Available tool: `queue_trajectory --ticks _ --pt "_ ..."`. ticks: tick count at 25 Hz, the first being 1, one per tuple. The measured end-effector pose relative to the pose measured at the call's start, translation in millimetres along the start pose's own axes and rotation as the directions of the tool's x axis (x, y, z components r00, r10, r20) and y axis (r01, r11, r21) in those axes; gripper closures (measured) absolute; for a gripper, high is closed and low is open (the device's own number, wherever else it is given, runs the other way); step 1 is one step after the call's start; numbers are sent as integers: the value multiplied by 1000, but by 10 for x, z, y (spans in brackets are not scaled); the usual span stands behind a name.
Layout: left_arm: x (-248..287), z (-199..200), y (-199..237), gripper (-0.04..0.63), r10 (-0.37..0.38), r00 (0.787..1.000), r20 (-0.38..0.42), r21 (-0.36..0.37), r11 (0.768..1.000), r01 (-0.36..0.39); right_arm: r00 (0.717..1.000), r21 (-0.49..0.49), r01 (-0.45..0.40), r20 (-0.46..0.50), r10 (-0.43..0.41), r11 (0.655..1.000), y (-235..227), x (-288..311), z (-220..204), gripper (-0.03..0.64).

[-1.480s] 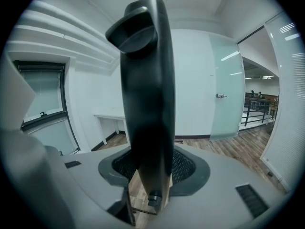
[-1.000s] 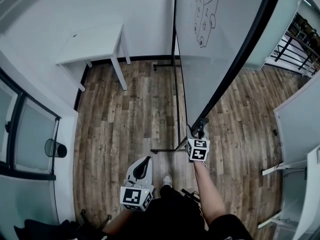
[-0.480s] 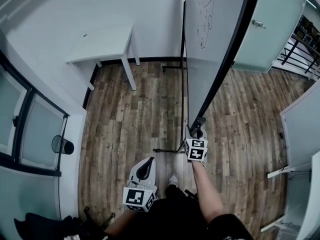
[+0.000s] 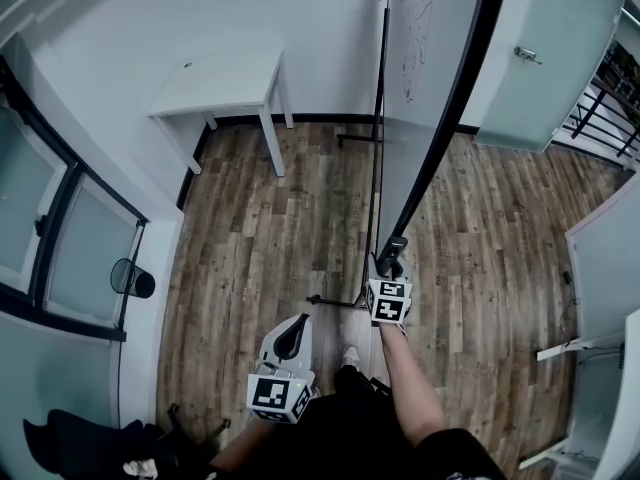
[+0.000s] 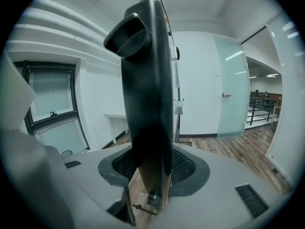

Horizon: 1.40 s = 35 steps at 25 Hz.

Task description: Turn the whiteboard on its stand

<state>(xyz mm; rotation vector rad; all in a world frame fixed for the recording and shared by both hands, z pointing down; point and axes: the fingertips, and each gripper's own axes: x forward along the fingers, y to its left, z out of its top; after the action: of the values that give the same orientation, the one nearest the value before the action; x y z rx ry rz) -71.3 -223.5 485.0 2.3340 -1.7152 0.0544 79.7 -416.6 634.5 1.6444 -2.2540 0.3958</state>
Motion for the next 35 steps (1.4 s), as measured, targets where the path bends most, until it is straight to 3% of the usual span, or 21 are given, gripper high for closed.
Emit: queue_trajectory --ticks 12,35 --pt "-542 -68 142 577 1 1000 5 -13 1000 -1 1000 6 2 -9 -2 1000 363 -349 -191 437" --pt "-1341 -197 265 577 -88 996 23 0 996 88 999 20 34 -2 -34 999 782 -1059 -565 436"
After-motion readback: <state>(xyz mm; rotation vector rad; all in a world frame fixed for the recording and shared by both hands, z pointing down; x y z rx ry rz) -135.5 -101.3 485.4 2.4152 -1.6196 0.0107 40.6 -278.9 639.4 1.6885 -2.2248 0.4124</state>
